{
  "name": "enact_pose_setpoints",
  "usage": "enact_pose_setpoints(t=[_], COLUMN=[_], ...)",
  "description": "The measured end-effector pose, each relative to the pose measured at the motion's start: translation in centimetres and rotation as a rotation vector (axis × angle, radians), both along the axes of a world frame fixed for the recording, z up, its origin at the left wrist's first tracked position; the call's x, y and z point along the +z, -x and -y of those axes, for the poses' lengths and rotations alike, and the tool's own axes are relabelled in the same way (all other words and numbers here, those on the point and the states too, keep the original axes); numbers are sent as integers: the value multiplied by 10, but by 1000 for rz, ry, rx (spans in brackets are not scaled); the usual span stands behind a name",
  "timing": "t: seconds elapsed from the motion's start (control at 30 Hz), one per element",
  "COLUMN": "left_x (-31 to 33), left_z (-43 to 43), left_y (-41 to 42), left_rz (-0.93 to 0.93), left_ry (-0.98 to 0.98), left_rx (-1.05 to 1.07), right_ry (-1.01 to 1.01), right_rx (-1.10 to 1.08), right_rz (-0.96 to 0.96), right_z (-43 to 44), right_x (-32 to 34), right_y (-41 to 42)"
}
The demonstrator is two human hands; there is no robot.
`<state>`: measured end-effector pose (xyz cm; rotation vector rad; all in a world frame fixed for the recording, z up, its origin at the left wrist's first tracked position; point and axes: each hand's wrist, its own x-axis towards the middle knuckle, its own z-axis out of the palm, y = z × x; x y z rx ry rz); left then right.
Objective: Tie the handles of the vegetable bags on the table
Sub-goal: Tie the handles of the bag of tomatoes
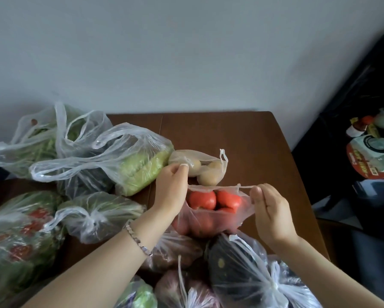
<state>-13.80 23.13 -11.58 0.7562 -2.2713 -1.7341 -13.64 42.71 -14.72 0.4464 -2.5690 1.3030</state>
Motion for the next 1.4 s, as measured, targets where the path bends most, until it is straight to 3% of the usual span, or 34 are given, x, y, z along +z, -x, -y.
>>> enact_pose_setpoints(t=[0.1, 0.23, 0.37, 0.53, 0.67, 0.73, 0.9, 1.03, 1.27, 1.4], left_x=[6, 9, -2, -21, -36, -42, -44, -46, -57, -53], left_z=[-8, -16, -18, -16, -6, 0, -11, -20, -17, -13], left_y=[-11, -19, -29, -39, -33, -25, -15, -6, 5, 6], left_rz=[-56, -105, -208, -216, -246, -240, 5, 222, 422, 421], left_ry=[64, 41, -57, -151, 94, 64, -470, -707, -656, -645], left_rx=[-68, -50, -19, -322, -379, -357, -271, -135, -129, -82], right_ry=[98, 208, 305, 425, 364, 398, 675, 437, 351, 561], right_rx=[26, 53, 197, 260, 162, 128, 3, -11, 82, 144], right_rz=[-68, -23, 173, 372, 378, 464, 835, 949, 943, 1050], right_z=[3, 4, 2, 7, 13, 19, 39, 57, 57, 44], right_x=[-3, -8, -7, -5, -6, -9, -20, -34, -38, -35], right_y=[-5, -12, -17, -8, 8, 17, 34, 33, 29, 26])
